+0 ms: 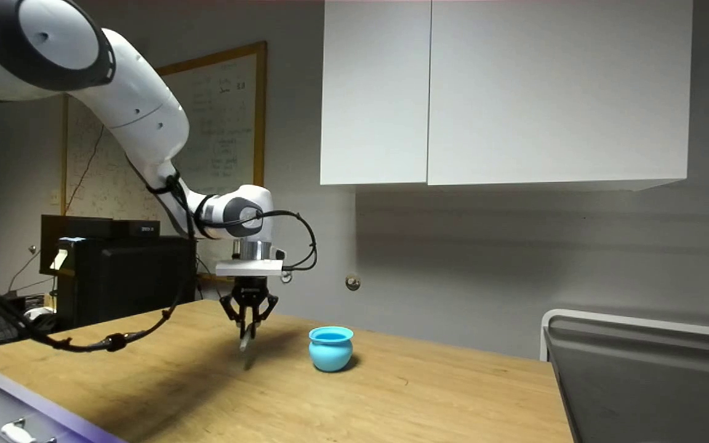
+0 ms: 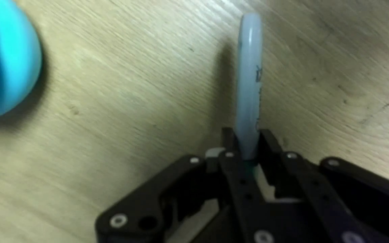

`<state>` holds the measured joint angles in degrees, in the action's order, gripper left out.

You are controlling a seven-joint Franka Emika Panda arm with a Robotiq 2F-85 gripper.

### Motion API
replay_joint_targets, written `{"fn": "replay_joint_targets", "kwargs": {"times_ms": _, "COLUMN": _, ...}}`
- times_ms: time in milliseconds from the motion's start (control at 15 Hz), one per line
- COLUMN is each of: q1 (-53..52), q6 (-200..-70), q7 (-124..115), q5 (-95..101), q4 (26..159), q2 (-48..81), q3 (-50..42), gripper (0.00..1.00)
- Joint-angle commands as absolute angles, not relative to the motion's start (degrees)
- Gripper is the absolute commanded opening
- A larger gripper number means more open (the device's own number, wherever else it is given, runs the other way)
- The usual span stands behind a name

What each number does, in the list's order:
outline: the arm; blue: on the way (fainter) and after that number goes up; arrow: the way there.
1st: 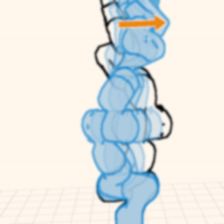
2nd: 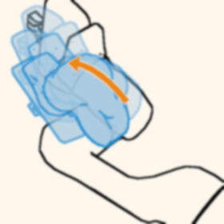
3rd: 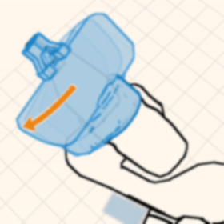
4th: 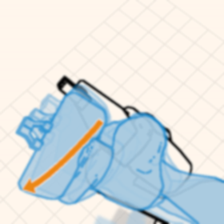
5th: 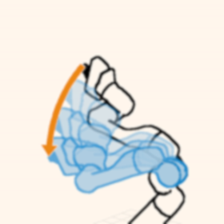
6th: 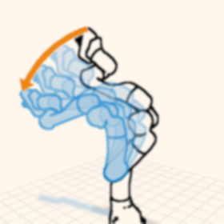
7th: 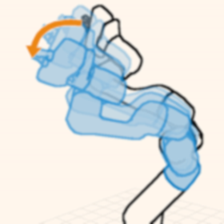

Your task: Pick up the marker and put it in the bowl

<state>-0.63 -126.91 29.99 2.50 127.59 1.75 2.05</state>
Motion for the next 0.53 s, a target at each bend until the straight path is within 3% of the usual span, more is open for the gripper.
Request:
{"fn": "replay_joint_targets", "kwargs": {"times_ms": 0, "q1": 0.1, "q6": -128.8, "q7": 26.9, "q5": 3.7, "q4": 131.0, "q2": -7.1, "q3": 0.6, "gripper": 0.07}}
{"fn": "replay_joint_targets", "kwargs": {"times_ms": 467, "q1": 2.1, "q6": -136.8, "q7": 17.6, "q5": 4.8, "q4": 130.7, "q2": -14.0, "q3": -2.5, "gripper": 0.07}}
